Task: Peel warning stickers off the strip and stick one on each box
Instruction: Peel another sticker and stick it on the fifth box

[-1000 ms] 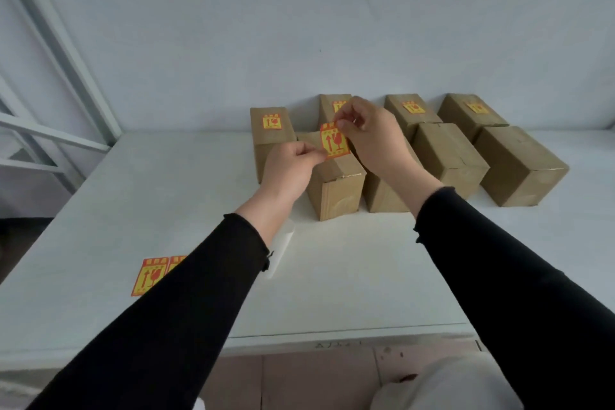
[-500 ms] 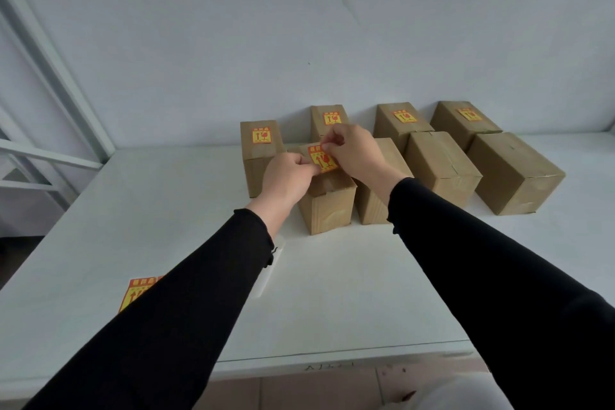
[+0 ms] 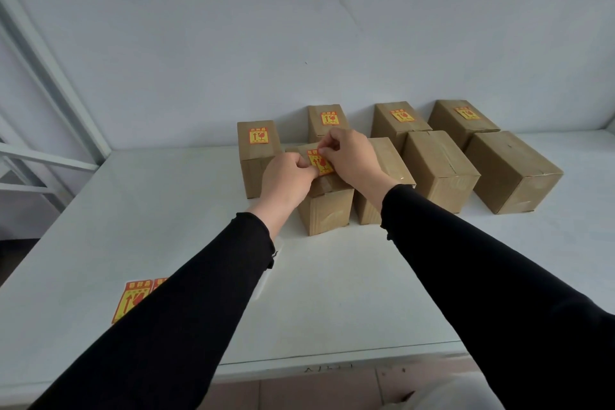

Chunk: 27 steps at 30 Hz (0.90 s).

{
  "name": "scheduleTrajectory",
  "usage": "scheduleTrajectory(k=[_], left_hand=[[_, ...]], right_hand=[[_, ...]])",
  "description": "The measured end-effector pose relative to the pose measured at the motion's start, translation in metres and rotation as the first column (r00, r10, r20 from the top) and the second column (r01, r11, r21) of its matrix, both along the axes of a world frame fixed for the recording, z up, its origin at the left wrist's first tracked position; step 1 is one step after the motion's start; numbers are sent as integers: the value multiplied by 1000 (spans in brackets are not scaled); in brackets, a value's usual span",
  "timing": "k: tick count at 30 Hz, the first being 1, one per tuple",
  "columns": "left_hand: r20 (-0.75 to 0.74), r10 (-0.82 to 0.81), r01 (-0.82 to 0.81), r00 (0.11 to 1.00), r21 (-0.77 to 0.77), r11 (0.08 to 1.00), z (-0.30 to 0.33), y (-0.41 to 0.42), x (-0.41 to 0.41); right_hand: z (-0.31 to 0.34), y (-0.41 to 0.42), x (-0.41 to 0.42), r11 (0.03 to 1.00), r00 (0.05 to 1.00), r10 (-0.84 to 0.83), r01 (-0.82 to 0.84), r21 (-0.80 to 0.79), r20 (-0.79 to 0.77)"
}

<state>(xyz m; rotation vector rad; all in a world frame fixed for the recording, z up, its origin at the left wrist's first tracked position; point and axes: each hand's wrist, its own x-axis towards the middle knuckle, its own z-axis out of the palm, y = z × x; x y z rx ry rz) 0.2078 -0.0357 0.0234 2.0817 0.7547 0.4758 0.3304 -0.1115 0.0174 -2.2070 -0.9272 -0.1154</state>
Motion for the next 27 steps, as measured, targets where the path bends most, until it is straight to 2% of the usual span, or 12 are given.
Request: scheduleTrajectory(k=[7,14,23,27], left_hand=[[10,24,-24,1000,39,999,-2,1,-1],[81,23,-26,996,37,999,-8,4,-4],[53,-15,13,998,43,999,-7,8,-3],[42,-35,34,999,29,999,-7,10,-4]], right_hand=[[1,2,-3,1000,1000,1,0,-30,22],[2,4,-4,1000,1000,-4,4,-30,7],[9,10,-1,997,996,-50,46,-63,-75],[13,-3,4,994,990,19,-35,-108,-142]])
